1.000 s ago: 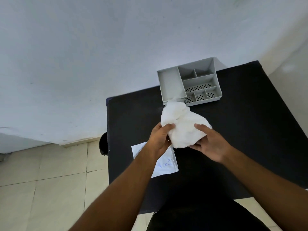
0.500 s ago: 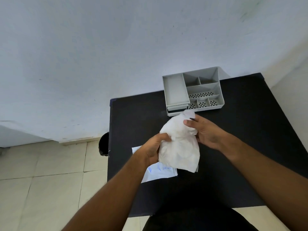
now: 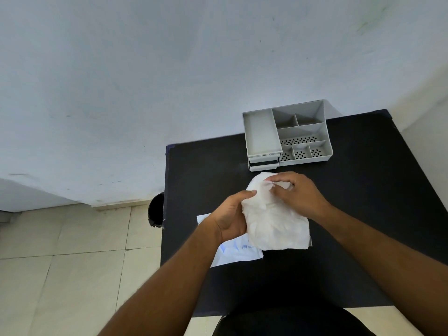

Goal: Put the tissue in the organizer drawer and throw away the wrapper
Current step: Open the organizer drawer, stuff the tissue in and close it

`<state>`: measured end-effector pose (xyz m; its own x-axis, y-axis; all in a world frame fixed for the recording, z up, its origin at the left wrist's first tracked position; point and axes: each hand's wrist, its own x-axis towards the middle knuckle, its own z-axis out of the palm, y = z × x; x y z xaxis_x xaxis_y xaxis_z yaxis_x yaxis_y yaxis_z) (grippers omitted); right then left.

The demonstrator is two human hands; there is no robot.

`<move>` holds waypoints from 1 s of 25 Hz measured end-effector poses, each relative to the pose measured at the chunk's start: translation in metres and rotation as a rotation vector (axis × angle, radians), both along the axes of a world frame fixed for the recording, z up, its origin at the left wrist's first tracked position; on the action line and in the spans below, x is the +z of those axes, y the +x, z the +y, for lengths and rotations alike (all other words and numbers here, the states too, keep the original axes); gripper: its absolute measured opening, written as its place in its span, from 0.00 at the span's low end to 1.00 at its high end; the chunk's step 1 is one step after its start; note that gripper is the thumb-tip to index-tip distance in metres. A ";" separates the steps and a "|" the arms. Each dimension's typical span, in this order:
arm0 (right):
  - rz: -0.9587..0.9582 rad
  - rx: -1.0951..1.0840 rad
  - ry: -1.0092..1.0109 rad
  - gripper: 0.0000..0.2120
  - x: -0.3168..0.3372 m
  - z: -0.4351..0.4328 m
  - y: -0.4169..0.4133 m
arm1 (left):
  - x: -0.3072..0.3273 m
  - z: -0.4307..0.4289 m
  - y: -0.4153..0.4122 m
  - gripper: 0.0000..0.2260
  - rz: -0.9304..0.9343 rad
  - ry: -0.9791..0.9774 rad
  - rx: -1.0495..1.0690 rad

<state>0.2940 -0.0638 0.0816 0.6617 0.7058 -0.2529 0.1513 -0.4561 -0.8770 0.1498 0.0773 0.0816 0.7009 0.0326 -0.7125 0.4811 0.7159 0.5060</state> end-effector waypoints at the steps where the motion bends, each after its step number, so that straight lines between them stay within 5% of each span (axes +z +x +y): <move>1: -0.059 0.064 -0.022 0.10 0.001 -0.001 -0.001 | 0.000 0.001 0.002 0.23 -0.003 -0.006 0.010; 7: -0.310 0.318 -0.190 0.21 0.007 -0.007 -0.013 | 0.002 0.004 0.009 0.24 0.043 0.061 0.020; 13: 0.400 -0.074 0.156 0.18 0.021 -0.005 -0.017 | -0.001 0.016 0.015 0.22 -0.006 0.146 -0.022; 20: 0.608 -0.176 0.072 0.22 0.010 0.006 0.000 | 0.006 0.019 0.030 0.20 -0.015 0.414 -0.228; 25: 0.551 -0.303 0.109 0.16 0.003 0.012 -0.003 | 0.005 0.021 0.034 0.22 0.048 0.465 -0.253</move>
<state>0.2910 -0.0522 0.0844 0.6290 0.5489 -0.5505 -0.4572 -0.3116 -0.8330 0.1834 0.0981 0.0864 0.6950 0.1869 -0.6943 0.6400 0.2794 0.7158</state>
